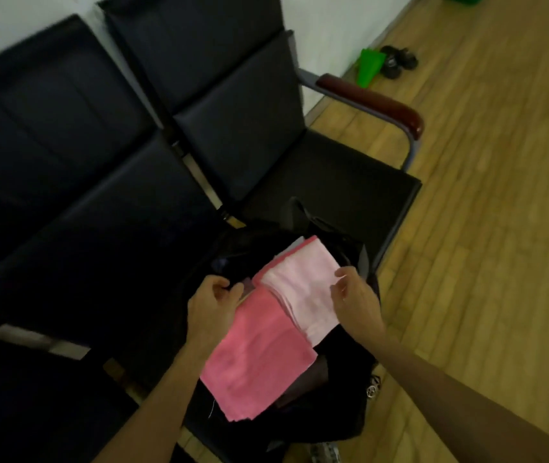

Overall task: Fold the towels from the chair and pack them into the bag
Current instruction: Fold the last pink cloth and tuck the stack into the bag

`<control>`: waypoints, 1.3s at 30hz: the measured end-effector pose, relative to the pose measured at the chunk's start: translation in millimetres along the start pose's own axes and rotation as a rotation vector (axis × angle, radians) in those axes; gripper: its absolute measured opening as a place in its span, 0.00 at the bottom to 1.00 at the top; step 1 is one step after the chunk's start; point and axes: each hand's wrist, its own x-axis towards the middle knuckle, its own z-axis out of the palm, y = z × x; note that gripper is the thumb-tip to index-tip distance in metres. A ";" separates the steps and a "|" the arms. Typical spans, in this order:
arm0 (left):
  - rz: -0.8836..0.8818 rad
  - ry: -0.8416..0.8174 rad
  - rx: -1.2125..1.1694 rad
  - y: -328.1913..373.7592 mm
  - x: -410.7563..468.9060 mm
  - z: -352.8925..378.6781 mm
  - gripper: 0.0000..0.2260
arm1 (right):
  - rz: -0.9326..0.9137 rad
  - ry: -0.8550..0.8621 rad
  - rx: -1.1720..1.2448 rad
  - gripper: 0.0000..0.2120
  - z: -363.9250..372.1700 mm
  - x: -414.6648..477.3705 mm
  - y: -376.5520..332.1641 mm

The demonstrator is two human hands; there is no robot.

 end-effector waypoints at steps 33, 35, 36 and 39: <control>-0.470 -0.306 -0.766 122.7 104.1 128.1 0.06 | -0.392 -0.102 -0.432 0.12 61.6 98.6 -3.0; -0.502 -0.333 -0.798 125.8 90.3 120.3 0.07 | -0.319 0.088 -0.305 0.09 45.6 80.3 -1.1; -0.520 -0.339 -0.823 126.3 82.6 117.5 0.08 | -0.251 0.118 -0.260 0.10 37.0 72.0 0.9; -0.609 -0.341 -0.936 131.1 61.3 113.0 0.08 | 0.003 0.171 -0.150 0.15 16.3 69.8 2.7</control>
